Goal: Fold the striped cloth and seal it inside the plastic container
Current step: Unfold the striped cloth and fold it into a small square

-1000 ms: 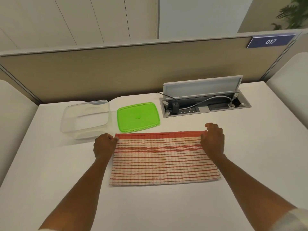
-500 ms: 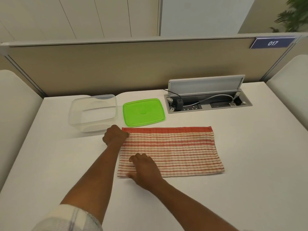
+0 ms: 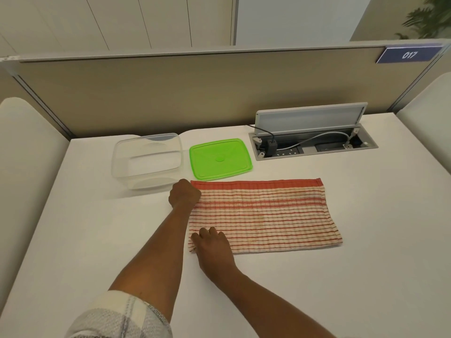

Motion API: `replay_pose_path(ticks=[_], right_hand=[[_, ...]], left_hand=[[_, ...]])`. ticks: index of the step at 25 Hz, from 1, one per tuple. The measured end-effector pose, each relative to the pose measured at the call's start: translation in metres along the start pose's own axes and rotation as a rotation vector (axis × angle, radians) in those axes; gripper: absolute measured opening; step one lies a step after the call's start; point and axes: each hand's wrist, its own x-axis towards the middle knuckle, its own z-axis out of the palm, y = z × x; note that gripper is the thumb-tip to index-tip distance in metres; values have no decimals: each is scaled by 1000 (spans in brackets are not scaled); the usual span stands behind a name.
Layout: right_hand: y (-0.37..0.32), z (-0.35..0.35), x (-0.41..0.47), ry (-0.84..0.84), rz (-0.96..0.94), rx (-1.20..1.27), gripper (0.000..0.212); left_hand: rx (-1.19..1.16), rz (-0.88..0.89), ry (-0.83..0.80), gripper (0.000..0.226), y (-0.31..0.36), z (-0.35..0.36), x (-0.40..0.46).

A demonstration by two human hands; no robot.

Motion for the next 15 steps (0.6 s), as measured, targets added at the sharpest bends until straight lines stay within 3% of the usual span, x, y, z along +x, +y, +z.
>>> replay_pose_path(ticks=[8, 15], right_hand=[[-24, -5, -3, 61, 20, 91, 35], [-43, -24, -18, 159, 172, 353, 19]], left_hand=[[-43, 55, 33, 34, -19, -22, -1], [-284, 222, 207, 29, -17, -50, -33]])
